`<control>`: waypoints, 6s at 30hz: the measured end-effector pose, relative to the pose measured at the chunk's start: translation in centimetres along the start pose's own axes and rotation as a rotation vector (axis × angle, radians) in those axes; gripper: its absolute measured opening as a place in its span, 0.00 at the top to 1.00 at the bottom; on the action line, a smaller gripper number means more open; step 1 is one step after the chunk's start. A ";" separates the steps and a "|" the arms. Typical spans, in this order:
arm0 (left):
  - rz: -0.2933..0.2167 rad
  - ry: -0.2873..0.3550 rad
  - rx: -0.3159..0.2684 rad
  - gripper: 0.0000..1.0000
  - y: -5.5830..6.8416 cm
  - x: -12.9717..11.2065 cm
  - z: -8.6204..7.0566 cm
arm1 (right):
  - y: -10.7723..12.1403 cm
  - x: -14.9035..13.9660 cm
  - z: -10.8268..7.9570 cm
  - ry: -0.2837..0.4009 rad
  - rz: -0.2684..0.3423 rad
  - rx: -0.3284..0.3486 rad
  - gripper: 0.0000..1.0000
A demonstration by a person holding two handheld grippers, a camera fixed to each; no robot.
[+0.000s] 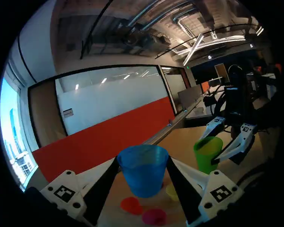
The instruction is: Pour water
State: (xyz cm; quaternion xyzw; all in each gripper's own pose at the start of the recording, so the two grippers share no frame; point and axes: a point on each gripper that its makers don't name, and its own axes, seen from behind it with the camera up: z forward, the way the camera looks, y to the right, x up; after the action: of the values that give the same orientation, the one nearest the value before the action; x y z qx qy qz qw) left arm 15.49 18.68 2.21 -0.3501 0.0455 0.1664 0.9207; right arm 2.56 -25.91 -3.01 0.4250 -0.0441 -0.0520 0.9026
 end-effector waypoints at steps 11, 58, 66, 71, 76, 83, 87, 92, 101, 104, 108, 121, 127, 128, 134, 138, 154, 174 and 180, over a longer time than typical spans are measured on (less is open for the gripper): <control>0.095 0.012 0.004 0.12 0.3 0.8 -0.2 | -1.2 -0.2 0.8 -0.002 0.001 0.034 0.08; 0.403 0.050 0.024 0.12 0.7 4.3 -0.6 | -3.8 -0.4 3.1 -0.006 0.006 0.099 0.08; 0.471 0.051 0.022 0.12 1.2 4.7 -0.6 | -4.2 -0.5 3.5 -0.005 0.009 0.108 0.08; 0.501 0.055 0.023 0.12 1.5 4.9 -0.5 | -4.2 -0.6 3.7 -0.006 0.009 0.110 0.08; 0.533 0.063 0.029 0.12 1.6 5.2 -0.3 | -4.1 -0.8 3.8 -0.005 0.013 0.107 0.08; 0.576 0.069 0.024 0.12 1.8 5.5 -0.1 | -3.9 -0.9 4.0 -0.002 0.022 0.107 0.09; 0.598 0.069 0.024 0.12 1.9 5.6 -0.1 | -4.0 -0.8 4.2 -0.001 0.023 0.109 0.09; 0.624 0.066 0.023 0.12 1.9 5.7 0.0 | -4.0 -0.8 4.3 0.001 0.025 0.111 0.08; 0.659 0.068 0.022 0.12 2.0 5.8 0.2 | -3.8 -0.4 4.4 0.006 0.026 0.108 0.09; 0.668 0.067 0.022 0.12 2.1 5.8 0.3 | -3.8 -0.3 4.4 0.007 0.026 0.109 0.08; 0.685 0.064 0.020 0.12 2.2 5.6 0.4 | -3.8 -0.3 4.4 0.007 0.027 0.108 0.08; 0.748 0.070 0.024 0.12 2.6 6.0 0.7 | -3.5 -0.5 4.3 0.009 0.029 0.102 0.08; 0.766 0.072 0.026 0.12 2.5 6.2 0.8 | -3.3 -0.4 4.2 0.011 0.030 0.100 0.08; 0.769 0.073 0.026 0.12 2.5 6.3 0.8 | -3.3 -0.4 4.2 0.011 0.030 0.099 0.08; 0.775 0.078 0.033 0.12 2.4 6.4 0.9 | -3.2 -0.4 4.1 0.013 0.028 0.099 0.08; 0.784 0.082 0.037 0.12 2.4 6.6 0.9 | -3.2 -0.3 4.0 0.015 0.027 0.098 0.09; 0.823 0.091 0.043 0.12 2.7 7.2 0.8 | -3.2 -0.2 3.8 0.017 0.018 0.096 0.08; 0.888 0.103 0.047 0.12 3.1 8.1 0.7 | -3.1 0.3 3.7 0.028 0.015 0.094 0.09; 0.903 0.104 0.051 0.12 3.0 8.3 0.7 | -3.0 0.3 3.8 0.029 0.014 0.092 0.09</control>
State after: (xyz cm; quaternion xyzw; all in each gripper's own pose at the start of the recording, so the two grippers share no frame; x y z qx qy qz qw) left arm 22.29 23.55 -0.83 -0.2804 0.2439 0.5323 0.7606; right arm 2.26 -30.74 -2.95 0.4666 -0.0363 -0.0376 0.8829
